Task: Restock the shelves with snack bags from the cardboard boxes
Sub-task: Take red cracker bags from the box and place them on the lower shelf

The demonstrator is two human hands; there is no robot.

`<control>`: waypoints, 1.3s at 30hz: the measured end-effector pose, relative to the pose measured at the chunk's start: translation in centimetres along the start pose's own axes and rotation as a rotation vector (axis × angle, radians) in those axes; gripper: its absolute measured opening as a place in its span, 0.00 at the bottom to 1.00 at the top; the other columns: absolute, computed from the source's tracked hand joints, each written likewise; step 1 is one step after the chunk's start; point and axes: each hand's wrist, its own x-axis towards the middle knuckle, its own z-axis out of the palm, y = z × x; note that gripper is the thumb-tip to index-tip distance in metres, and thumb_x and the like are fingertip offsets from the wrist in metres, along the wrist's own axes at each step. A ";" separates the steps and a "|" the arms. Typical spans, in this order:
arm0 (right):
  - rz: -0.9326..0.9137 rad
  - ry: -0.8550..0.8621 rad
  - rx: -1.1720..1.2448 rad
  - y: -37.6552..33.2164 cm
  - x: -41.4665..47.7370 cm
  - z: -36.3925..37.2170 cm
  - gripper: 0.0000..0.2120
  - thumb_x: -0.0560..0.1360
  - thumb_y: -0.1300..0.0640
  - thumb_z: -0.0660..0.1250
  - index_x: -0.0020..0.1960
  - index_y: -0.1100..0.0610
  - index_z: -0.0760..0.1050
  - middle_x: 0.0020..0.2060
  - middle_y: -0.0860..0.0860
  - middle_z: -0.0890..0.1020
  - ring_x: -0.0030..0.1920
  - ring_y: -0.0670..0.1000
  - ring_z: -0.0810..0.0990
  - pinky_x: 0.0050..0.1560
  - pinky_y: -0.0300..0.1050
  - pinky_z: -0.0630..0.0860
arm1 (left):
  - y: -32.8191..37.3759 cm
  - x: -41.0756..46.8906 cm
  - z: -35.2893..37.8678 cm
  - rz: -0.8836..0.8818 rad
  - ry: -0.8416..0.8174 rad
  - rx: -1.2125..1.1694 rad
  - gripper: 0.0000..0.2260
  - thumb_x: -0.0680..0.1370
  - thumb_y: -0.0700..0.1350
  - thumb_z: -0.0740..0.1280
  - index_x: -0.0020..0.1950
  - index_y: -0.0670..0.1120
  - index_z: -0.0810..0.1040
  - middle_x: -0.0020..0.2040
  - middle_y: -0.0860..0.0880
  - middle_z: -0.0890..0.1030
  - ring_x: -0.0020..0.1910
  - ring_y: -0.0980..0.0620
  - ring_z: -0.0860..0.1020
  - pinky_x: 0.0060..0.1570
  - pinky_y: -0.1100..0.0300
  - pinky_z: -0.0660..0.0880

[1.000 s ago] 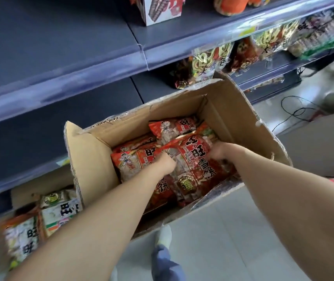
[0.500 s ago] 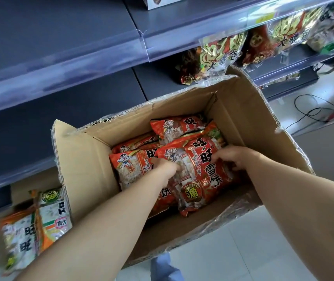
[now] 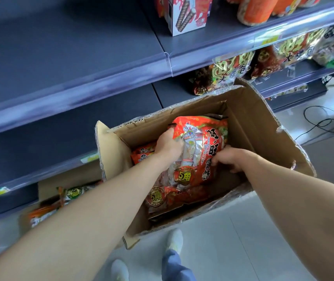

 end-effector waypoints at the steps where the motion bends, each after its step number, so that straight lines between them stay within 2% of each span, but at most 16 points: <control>1: -0.017 0.020 0.028 -0.2 -0.6 0.1 0.36 0.70 0.62 0.70 0.73 0.58 0.57 0.67 0.57 0.71 0.66 0.59 0.70 0.55 0.52 0.69 | 0.5 -0.5 -0.8 0.023 -0.004 -0.003 0.10 0.79 0.41 0.62 0.59 0.48 0.74 0.54 0.50 0.80 0.52 0.48 0.78 0.57 0.54 0.76; 5: -0.072 0.105 0.191 -1.4 -4.7 0.7 0.31 0.71 0.67 0.66 0.70 0.61 0.56 0.44 0.56 0.74 0.42 0.52 0.74 0.36 0.42 0.68 | 2.0 -2.9 -4.8 0.130 -0.015 -0.024 0.13 0.79 0.39 0.63 0.63 0.47 0.74 0.54 0.49 0.79 0.50 0.51 0.76 0.50 0.61 0.70; 7: -0.085 0.092 0.292 -1.7 -6.8 0.7 0.28 0.71 0.70 0.63 0.68 0.60 0.59 0.39 0.54 0.73 0.36 0.49 0.71 0.34 0.41 0.67 | 2.6 -4.3 -6.9 0.171 -0.019 -0.039 0.15 0.79 0.39 0.63 0.66 0.46 0.73 0.55 0.49 0.79 0.50 0.51 0.76 0.46 0.62 0.70; 10: -0.123 0.046 0.395 -2.3 -10.8 0.7 0.20 0.69 0.71 0.62 0.59 0.60 0.68 0.44 0.57 0.76 0.42 0.52 0.74 0.46 0.46 0.70 | 3.4 -6.5 -10.4 0.241 -0.028 -0.069 0.15 0.80 0.39 0.62 0.66 0.46 0.71 0.55 0.49 0.78 0.46 0.55 0.76 0.38 0.65 0.70; 12: -0.149 0.007 0.431 -2.8 -13.6 1.0 0.11 0.70 0.70 0.61 0.48 0.59 0.72 0.50 0.56 0.76 0.51 0.54 0.74 0.56 0.50 0.68 | 3.6 -8.0 -12.9 0.279 -0.013 -0.128 0.13 0.80 0.40 0.61 0.64 0.48 0.73 0.56 0.50 0.78 0.52 0.52 0.77 0.44 0.63 0.71; 14: -0.190 -0.030 0.431 -3.8 -16.5 1.7 0.07 0.71 0.68 0.62 0.43 0.57 0.73 0.52 0.55 0.75 0.55 0.55 0.73 0.56 0.50 0.68 | 3.5 -9.5 -15.6 0.308 0.043 -0.196 0.11 0.80 0.42 0.62 0.61 0.50 0.74 0.55 0.52 0.79 0.57 0.49 0.77 0.55 0.55 0.74; 16: -0.255 -0.011 0.411 -5.5 -19.1 2.7 0.07 0.72 0.68 0.63 0.42 0.58 0.74 0.50 0.55 0.76 0.51 0.55 0.75 0.49 0.48 0.72 | 3.5 -10.9 -18.4 0.317 0.112 -0.270 0.10 0.81 0.40 0.60 0.61 0.47 0.73 0.54 0.52 0.78 0.54 0.51 0.76 0.50 0.57 0.74; 18: -0.332 0.043 0.389 -7.7 -21.8 4.3 0.06 0.73 0.68 0.63 0.43 0.59 0.75 0.47 0.58 0.77 0.48 0.55 0.75 0.47 0.47 0.71 | 3.1 -12.1 -21.4 0.311 0.207 -0.288 0.09 0.81 0.40 0.58 0.61 0.45 0.72 0.52 0.51 0.75 0.51 0.52 0.74 0.47 0.59 0.71; 20: -0.415 0.126 0.363 -10.3 -24.0 6.3 0.07 0.73 0.67 0.64 0.50 0.61 0.75 0.54 0.64 0.78 0.54 0.57 0.76 0.52 0.50 0.70 | 2.2 -12.8 -24.7 0.265 0.318 -0.279 0.07 0.81 0.40 0.58 0.56 0.45 0.72 0.50 0.48 0.74 0.47 0.49 0.74 0.45 0.58 0.70; 22: -0.521 0.178 0.357 -13.2 -26.2 8.6 0.09 0.75 0.69 0.62 0.54 0.63 0.73 0.55 0.64 0.78 0.55 0.57 0.75 0.47 0.46 0.70 | 1.0 -13.2 -28.2 0.200 0.415 -0.312 0.03 0.80 0.40 0.59 0.51 0.45 0.71 0.53 0.46 0.75 0.48 0.47 0.75 0.45 0.55 0.73; 24: -0.630 0.195 0.340 -16.2 -28.0 11.0 0.06 0.74 0.70 0.61 0.47 0.62 0.74 0.48 0.59 0.78 0.50 0.54 0.74 0.43 0.45 0.70 | 0.0 -13.5 -31.7 0.165 0.486 -0.352 0.04 0.80 0.40 0.59 0.54 0.44 0.71 0.58 0.44 0.75 0.51 0.46 0.77 0.48 0.53 0.75; 26: -0.701 0.179 0.370 -19.0 -29.6 13.3 0.11 0.74 0.70 0.63 0.41 0.55 0.71 0.44 0.56 0.79 0.44 0.54 0.77 0.46 0.46 0.72 | -0.6 -13.9 -35.1 0.148 0.542 -0.396 0.09 0.81 0.42 0.60 0.60 0.42 0.69 0.59 0.44 0.75 0.56 0.45 0.77 0.50 0.53 0.74; 29: -0.766 0.119 0.413 -22.9 -30.3 16.0 0.13 0.74 0.71 0.63 0.44 0.52 0.70 0.44 0.53 0.80 0.41 0.49 0.79 0.42 0.45 0.75 | -1.3 -13.9 -39.6 0.139 0.611 -0.460 0.13 0.80 0.43 0.62 0.62 0.40 0.66 0.59 0.42 0.76 0.58 0.43 0.76 0.53 0.51 0.74; 33: -0.783 0.089 0.404 -28.0 -29.5 18.5 0.20 0.72 0.64 0.70 0.58 0.51 0.66 0.54 0.51 0.79 0.52 0.52 0.79 0.54 0.51 0.76 | -3.0 -11.7 -44.3 0.125 0.713 -0.430 0.14 0.79 0.44 0.65 0.59 0.36 0.73 0.56 0.40 0.78 0.55 0.42 0.78 0.43 0.55 0.71; 37: -0.821 0.042 0.388 -33.1 -27.4 20.6 0.21 0.71 0.64 0.71 0.58 0.51 0.67 0.54 0.50 0.80 0.54 0.54 0.79 0.58 0.53 0.76 | -4.1 -8.0 -47.5 0.109 0.763 -0.463 0.07 0.78 0.40 0.63 0.53 0.39 0.75 0.48 0.43 0.79 0.44 0.46 0.76 0.36 0.59 0.68; 39: -0.829 0.035 0.372 -35.6 -26.1 21.3 0.20 0.70 0.63 0.72 0.55 0.49 0.68 0.53 0.50 0.80 0.54 0.54 0.80 0.59 0.56 0.76 | -4.0 -5.9 -48.8 0.099 0.758 -0.530 0.09 0.78 0.37 0.60 0.58 0.42 0.74 0.52 0.45 0.79 0.45 0.47 0.77 0.35 0.61 0.70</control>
